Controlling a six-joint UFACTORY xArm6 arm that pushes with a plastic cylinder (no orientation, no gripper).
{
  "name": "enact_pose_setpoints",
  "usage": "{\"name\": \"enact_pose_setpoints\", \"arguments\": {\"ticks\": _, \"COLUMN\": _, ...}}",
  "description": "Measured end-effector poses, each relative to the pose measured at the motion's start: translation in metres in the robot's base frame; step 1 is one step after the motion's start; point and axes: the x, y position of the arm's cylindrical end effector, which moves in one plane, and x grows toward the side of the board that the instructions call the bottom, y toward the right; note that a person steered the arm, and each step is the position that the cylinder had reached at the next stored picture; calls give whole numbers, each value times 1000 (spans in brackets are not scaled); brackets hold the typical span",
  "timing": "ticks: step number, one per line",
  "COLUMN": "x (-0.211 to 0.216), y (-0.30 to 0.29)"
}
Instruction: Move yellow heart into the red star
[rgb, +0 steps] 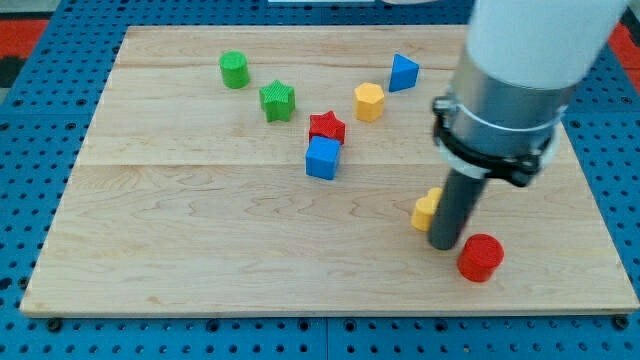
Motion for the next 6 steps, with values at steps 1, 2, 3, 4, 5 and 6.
{"name": "enact_pose_setpoints", "arguments": {"ticks": 1, "x": 26, "y": -33}}
{"name": "enact_pose_setpoints", "arguments": {"ticks": 2, "x": 64, "y": 17}}
{"name": "enact_pose_setpoints", "arguments": {"ticks": 3, "x": 30, "y": 79}}
{"name": "enact_pose_setpoints", "arguments": {"ticks": 4, "x": 34, "y": 78}}
{"name": "enact_pose_setpoints", "arguments": {"ticks": 5, "x": 45, "y": 116}}
{"name": "enact_pose_setpoints", "arguments": {"ticks": 6, "x": 42, "y": 209}}
